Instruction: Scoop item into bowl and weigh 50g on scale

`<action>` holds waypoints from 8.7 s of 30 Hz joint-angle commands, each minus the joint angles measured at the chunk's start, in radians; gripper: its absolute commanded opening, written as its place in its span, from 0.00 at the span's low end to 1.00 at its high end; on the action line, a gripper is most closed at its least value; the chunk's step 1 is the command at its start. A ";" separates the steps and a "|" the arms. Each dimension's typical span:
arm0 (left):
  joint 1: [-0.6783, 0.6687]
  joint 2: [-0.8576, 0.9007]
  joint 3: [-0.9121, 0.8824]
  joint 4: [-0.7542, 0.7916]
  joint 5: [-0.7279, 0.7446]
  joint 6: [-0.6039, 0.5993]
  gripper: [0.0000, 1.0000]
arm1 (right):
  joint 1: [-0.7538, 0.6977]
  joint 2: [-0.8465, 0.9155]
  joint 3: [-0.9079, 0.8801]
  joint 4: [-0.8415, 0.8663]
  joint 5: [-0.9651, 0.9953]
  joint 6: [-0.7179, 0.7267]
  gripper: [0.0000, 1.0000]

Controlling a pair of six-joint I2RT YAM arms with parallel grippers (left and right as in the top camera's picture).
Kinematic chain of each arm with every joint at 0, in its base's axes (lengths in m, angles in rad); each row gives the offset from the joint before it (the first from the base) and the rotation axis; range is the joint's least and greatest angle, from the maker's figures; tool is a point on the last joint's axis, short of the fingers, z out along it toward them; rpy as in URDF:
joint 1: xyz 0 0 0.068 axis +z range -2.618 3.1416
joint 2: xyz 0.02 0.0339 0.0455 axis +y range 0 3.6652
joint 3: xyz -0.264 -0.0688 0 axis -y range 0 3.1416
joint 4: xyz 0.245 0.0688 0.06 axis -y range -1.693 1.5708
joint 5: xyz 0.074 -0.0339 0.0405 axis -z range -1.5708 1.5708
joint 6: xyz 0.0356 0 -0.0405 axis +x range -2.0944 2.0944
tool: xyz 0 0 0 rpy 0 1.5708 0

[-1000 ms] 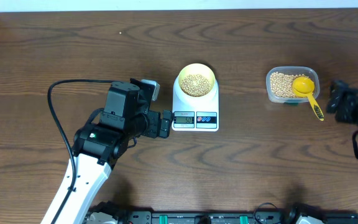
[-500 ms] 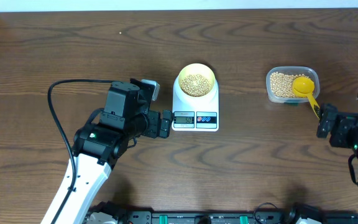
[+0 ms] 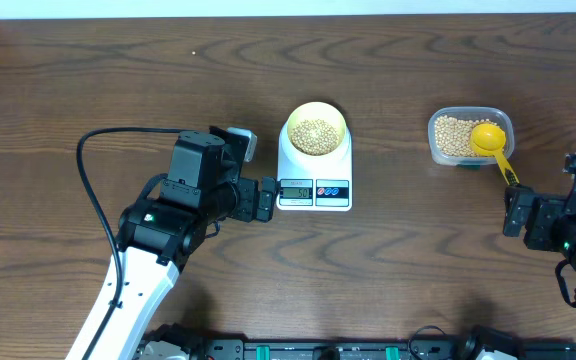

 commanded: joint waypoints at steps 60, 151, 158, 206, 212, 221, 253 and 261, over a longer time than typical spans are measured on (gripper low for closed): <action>0.000 -0.004 -0.003 0.000 -0.007 0.016 0.98 | 0.295 -0.694 -0.756 0.646 0.132 -0.011 0.99; 0.000 -0.004 -0.003 0.000 -0.007 0.016 0.98 | 0.369 -0.824 -1.154 1.040 0.169 -0.097 0.99; 0.000 -0.004 -0.003 0.000 -0.007 0.016 0.98 | 0.369 -0.824 -1.154 1.040 0.169 -0.097 0.99; 0.000 -0.005 -0.003 0.047 -0.007 0.016 0.98 | 0.369 -0.824 -1.154 1.040 0.169 -0.097 0.99; 0.000 -0.006 -0.003 0.192 -0.082 0.017 0.98 | 0.369 -0.824 -1.154 1.040 0.169 -0.097 0.99; 0.003 -0.006 -0.003 0.328 -0.363 0.017 0.98 | 0.369 -0.824 -1.154 1.040 0.169 -0.097 0.99; 0.170 -0.344 -0.271 0.435 -0.362 0.020 0.98 | 0.369 -0.824 -1.154 1.040 0.169 -0.097 0.99; 0.170 -0.504 -0.422 0.507 -0.362 0.020 0.98 | 0.369 -0.824 -1.154 1.040 0.169 -0.097 0.99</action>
